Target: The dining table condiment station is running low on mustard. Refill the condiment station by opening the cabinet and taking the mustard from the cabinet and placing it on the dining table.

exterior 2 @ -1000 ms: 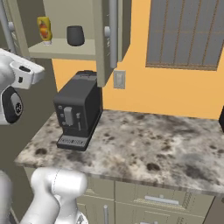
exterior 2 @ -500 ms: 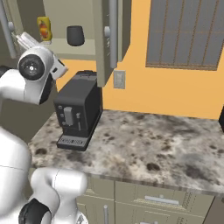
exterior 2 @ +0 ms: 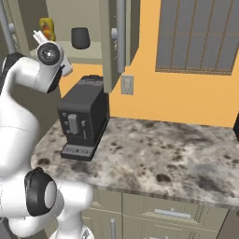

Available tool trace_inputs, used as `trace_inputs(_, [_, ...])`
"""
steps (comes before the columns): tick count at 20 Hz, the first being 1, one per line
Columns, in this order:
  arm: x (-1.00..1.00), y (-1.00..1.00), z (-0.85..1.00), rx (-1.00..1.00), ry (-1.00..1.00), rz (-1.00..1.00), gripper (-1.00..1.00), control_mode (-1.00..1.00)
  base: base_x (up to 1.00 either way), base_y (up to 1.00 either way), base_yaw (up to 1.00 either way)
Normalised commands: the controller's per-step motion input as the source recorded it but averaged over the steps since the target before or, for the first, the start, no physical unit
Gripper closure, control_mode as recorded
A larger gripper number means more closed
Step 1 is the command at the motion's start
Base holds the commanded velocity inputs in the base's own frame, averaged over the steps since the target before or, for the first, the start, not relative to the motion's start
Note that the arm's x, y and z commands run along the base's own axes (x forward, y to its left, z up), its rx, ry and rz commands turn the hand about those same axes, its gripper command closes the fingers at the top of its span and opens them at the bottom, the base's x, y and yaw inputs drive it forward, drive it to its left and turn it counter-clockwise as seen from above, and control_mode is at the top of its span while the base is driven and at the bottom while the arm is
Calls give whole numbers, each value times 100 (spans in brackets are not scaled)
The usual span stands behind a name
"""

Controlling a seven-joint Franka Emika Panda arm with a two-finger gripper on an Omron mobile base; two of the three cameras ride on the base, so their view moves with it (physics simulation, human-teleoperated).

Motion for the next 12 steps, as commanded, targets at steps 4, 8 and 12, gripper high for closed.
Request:
trace_inputs(4, [16, 48, -5, 8, 1, 7, -100, -100, 0, 0, 0])
trace_inputs(8, [-23, 62, 0, 0, 0, 11, -100, -100, 0, 0, 0])
trace_inputs(12, [-36, 66, 0, 0, 0, 12, -100, -100, 0, 0, 0])
